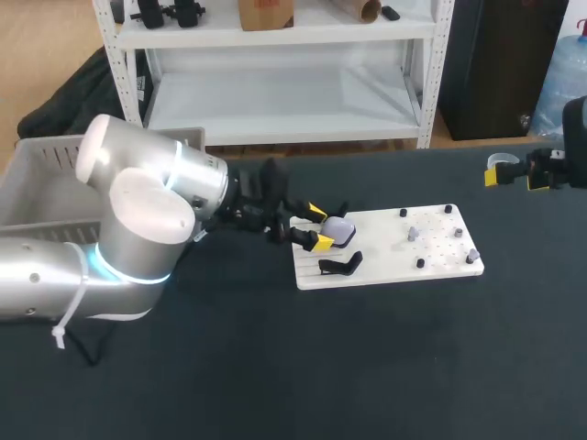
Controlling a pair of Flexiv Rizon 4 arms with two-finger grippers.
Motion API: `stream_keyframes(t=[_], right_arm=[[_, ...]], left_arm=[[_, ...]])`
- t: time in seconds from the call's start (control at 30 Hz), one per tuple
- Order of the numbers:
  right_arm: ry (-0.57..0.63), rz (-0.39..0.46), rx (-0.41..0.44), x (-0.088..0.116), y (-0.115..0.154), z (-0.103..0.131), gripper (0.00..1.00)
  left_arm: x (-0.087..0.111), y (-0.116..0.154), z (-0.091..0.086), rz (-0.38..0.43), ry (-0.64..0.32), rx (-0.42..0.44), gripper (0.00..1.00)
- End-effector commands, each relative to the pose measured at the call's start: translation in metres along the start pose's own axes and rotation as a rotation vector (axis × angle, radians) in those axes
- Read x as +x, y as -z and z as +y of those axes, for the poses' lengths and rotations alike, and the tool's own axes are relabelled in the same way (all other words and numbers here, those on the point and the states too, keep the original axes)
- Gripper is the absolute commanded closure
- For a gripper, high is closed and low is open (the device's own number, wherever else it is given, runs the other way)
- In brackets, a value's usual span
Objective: Pick up each earbud case from the left stands, insert the matching earbuds, close the lid, and place the case in the box.
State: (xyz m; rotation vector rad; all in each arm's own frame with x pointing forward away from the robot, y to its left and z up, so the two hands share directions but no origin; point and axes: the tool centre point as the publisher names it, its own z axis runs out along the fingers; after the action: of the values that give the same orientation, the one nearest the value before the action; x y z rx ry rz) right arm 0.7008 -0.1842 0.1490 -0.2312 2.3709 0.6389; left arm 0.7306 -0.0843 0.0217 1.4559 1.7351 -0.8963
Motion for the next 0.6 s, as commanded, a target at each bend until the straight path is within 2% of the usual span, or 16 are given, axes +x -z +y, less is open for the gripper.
stream_keyframes(t=[0.03, 0.07, 0.13, 0.4, 0.5, 0.6], right_arm=[[0.001, 0.001, 0.000, 0.000, 0.000, 0.000, 0.00], [0.001, 0.001, 0.000, 0.000, 0.000, 0.000, 0.00], [0.001, 0.001, 0.000, 0.000, 0.000, 0.000, 0.00], [0.001, 0.001, 0.000, 0.000, 0.000, 0.000, 0.00], [0.001, 0.001, 0.000, 0.000, 0.000, 0.000, 0.00], [0.001, 0.001, 0.000, 0.000, 0.000, 0.000, 0.00]], left_arm=[[0.000, -0.004, 0.003, -0.005, -0.003, 0.008, 0.31], [0.000, -0.005, 0.003, -0.009, -0.004, 0.011, 0.28], [0.000, -0.006, 0.003, -0.011, -0.006, 0.015, 0.28], [0.000, -0.012, 0.003, -0.019, -0.009, 0.038, 0.34], [0.000, -0.016, 0.002, -0.020, -0.012, 0.049, 0.33], [0.000, -0.018, 0.002, -0.019, -0.013, 0.057, 0.37]])
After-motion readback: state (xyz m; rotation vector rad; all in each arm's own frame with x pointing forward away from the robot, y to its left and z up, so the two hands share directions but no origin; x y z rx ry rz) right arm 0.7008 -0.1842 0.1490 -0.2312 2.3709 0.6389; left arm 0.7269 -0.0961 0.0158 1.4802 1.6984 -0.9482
